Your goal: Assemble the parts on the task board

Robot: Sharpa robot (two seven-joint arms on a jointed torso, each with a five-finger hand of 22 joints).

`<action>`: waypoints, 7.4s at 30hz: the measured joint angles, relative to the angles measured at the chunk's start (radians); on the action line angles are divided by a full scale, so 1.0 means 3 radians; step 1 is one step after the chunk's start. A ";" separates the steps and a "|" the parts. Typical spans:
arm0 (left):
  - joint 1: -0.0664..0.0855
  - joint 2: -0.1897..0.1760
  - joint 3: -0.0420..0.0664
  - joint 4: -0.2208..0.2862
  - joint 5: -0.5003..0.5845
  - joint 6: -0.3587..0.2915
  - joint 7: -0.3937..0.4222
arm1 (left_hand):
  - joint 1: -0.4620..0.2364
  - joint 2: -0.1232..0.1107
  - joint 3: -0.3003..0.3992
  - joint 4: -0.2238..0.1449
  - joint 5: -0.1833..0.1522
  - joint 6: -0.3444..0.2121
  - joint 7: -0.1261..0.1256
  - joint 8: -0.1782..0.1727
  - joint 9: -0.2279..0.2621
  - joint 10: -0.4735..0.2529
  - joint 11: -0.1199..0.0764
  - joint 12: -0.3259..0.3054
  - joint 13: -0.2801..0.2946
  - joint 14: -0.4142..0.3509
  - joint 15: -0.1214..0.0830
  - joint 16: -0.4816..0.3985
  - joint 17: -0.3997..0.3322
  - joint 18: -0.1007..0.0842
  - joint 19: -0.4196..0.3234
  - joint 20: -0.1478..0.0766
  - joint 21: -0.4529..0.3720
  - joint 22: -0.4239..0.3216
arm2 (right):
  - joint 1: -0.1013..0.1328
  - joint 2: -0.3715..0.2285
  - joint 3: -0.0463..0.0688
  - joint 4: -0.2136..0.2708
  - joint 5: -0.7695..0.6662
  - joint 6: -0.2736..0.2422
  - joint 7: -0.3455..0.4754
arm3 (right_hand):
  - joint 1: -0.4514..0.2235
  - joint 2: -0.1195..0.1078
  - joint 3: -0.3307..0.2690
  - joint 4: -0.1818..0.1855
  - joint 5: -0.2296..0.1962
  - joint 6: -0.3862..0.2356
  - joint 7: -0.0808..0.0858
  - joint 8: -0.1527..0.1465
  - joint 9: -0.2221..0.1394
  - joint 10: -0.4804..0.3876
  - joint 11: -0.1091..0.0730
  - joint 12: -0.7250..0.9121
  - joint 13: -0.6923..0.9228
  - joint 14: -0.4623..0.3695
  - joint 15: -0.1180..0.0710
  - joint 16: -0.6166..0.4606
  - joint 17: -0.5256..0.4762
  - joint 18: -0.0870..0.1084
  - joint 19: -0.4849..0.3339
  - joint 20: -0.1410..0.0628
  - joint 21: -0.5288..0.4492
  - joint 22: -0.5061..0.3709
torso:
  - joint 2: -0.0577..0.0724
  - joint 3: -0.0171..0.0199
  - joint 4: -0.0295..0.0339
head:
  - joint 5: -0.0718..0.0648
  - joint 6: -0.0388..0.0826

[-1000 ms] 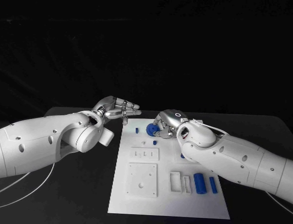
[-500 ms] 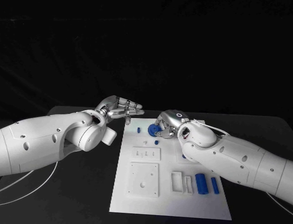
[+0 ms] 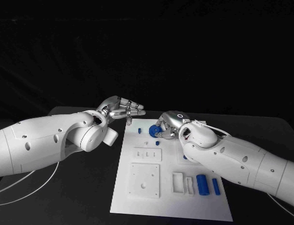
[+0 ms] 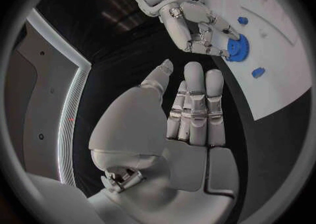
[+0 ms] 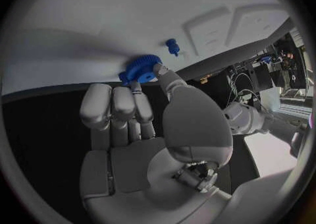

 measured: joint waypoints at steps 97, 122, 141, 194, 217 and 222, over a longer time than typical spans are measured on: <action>-0.0064 -0.0039 -0.0002 -0.0175 0.0035 0.0047 0.0119 | -0.0013 0.0039 0.0141 -0.0034 0.0013 0.0036 -0.0011 0.0000 0.0000 0.0052 -0.0005 0.0000 0.0001 0.0011 -0.0013 0.0038 0.0003 -0.0027 0.0000 0.0000 0.0000 -0.0036 | -0.0121 -0.0956 0.0393 -0.0431 0.1659 0.0426 0.1291 | 0.0240 0.0164 -0.0208 -0.0666 0.0355 -0.0281 0.0075 0.0002 -0.0035 -0.0052 0.0042 -0.0016 0.0000 -0.0011 0.0011 -0.0032 0.0037 0.0000 -0.0012 0.0012 0.0032 0.0000 | -0.0058 0.0130 -0.0124 | -0.0022 0.0029; -0.0064 -0.0037 -0.0002 -0.0176 0.0037 0.0071 0.0120 | -0.0013 0.0039 0.0133 -0.0042 0.0013 0.0036 -0.0011 0.0000 0.0000 0.0047 0.0000 0.0000 0.0001 0.0011 -0.0013 0.0038 0.0002 -0.0027 0.0000 0.0000 0.0000 -0.0038 | -0.0176 -0.0809 0.0393 -0.0534 0.1654 0.0453 0.1318 | 0.0215 0.0189 -0.0175 -0.0661 0.0352 -0.0258 0.0076 0.0002 -0.0035 -0.0052 0.0042 -0.0016 0.0000 -0.0011 0.0011 -0.0032 0.0052 0.0000 -0.0012 0.0012 0.0032 0.0000 | -0.0063 0.0129 -0.0128 | -0.0015 0.0002; -0.0064 -0.0032 -0.0002 -0.0180 0.0038 0.0080 0.0118 | -0.0013 0.0039 0.0124 -0.0051 0.0013 0.0036 -0.0011 0.0000 0.0000 0.0047 0.0000 0.0000 0.0000 0.0011 -0.0013 0.0038 0.0002 -0.0027 0.0000 0.0000 0.0000 -0.0038 | -0.0191 -0.0739 0.0393 -0.0579 0.1654 0.0434 0.1309 | 0.0144 0.0260 -0.0039 -0.0583 0.0123 -0.0041 0.0043 0.0002 -0.0035 -0.0047 0.0046 0.0011 0.0000 -0.0011 0.0011 -0.0032 0.0062 -0.0002 -0.0012 0.0012 0.0032 0.0000 | -0.0063 0.0132 -0.0129 | -0.0017 -0.0004; 0.0091 0.0391 0.0005 -0.0575 -0.0389 0.0714 -0.1143 | -0.0790 -0.0036 -0.0087 0.0721 -0.0052 0.0547 -0.0346 0.0017 0.1493 0.1046 -0.0476 0.1288 0.1042 0.0135 -0.0318 0.0978 0.0984 -0.0154 0.0160 -0.0306 -0.0044 0.0196 | -0.0045 -0.0730 0.0394 0.0389 0.1321 0.0147 0.0828 | 0.0141 0.0351 0.0298 -0.0546 -0.0284 0.0313 -0.0056 -0.0019 -0.0016 -0.0027 -0.0029 0.0023 0.0000 -0.0011 -0.0012 -0.0015 0.0109 -0.0006 -0.0012 -0.0012 0.0043 0.0000 | -0.0261 0.0161 -0.0185 | 0.0050 0.0014; 0.0099 0.0704 -0.0004 -0.0680 -0.0733 0.0831 -0.1815 | -0.0790 -0.0036 -0.0079 0.0732 -0.0025 0.0498 -0.0344 0.0017 0.1758 0.1023 -0.0476 0.1304 0.1065 0.0136 -0.0317 0.0967 0.0958 -0.0155 0.0172 -0.0317 -0.0159 0.0358 | -0.0012 -0.0393 0.0351 0.0455 0.1151 0.0338 0.0460 | 0.0141 0.0350 0.0308 -0.0536 -0.0285 0.0314 -0.0058 -0.0005 -0.0016 -0.0027 -0.0029 0.0023 0.0000 -0.0011 -0.0011 -0.0015 0.0105 -0.0006 -0.0012 -0.0012 0.0030 0.0000 | -0.0327 0.0170 -0.0206 | 0.0027 -0.0019; 0.0099 0.0713 -0.0004 -0.0676 -0.0758 0.0831 -0.1851 | -0.0804 -0.0050 -0.0084 0.0737 -0.0026 0.0499 -0.0344 0.0017 0.1756 0.1023 -0.0476 0.1304 0.1065 0.0136 -0.0317 0.0967 0.0949 -0.0156 0.0172 -0.0317 -0.0177 0.0374 | -0.0011 -0.0362 0.0324 0.0446 0.1131 0.0365 0.0426 | 0.0141 0.0350 0.0307 -0.0536 -0.0291 0.0313 -0.0057 -0.0006 -0.0016 -0.0027 -0.0029 0.0023 0.0000 -0.0011 -0.0011 -0.0015 0.0105 -0.0006 -0.0012 -0.0012 0.0030 0.0000 | -0.0323 0.0169 -0.0205 | 0.0026 -0.0019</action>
